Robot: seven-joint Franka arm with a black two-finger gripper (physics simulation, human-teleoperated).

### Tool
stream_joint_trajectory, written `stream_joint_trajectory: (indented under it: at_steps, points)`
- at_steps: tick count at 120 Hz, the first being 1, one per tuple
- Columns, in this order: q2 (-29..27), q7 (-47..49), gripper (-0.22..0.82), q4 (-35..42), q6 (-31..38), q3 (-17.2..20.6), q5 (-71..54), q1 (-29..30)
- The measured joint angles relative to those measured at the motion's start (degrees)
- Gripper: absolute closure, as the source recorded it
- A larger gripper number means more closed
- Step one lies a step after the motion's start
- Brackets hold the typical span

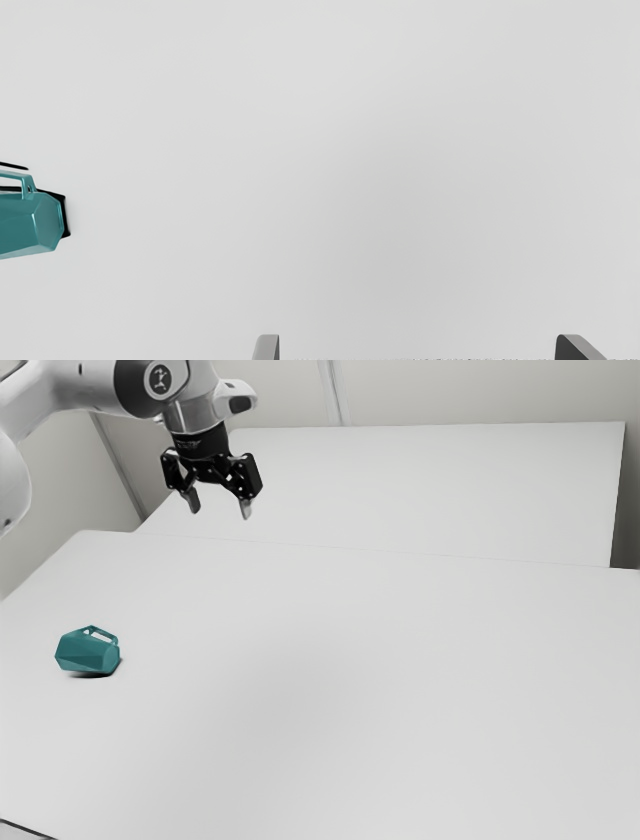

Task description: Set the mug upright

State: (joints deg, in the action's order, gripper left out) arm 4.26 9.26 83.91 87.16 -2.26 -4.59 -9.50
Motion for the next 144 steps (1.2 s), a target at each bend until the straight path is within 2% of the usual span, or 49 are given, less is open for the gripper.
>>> stream_joint_trajectory:
  at_steps: [49, 72, 97, 106, 118, 123, 144]
  points:
    - [-1.0, -0.2, 0.00, 0.8, 0.6, 0.6, 1.9, 0.4]
    - [-5.2, 0.2, 0.00, 10.7, 4.1, 0.5, 2.6, 0.3]
    - [-2.4, -2.0, 0.00, 14.0, 8.8, 0.4, 6.0, 2.4]
    - [-0.3, -5.3, 0.00, 13.9, 10.6, 0.5, 7.9, 6.8]
    - [1.7, -10.6, 0.00, 13.8, 13.4, 0.3, 10.5, 21.4]
    - [2.3, -12.7, 0.00, 13.7, 14.4, 0.2, 11.2, 25.7]
    - [4.8, -22.3, 0.00, 13.3, 17.8, 0.4, 14.2, 29.6]
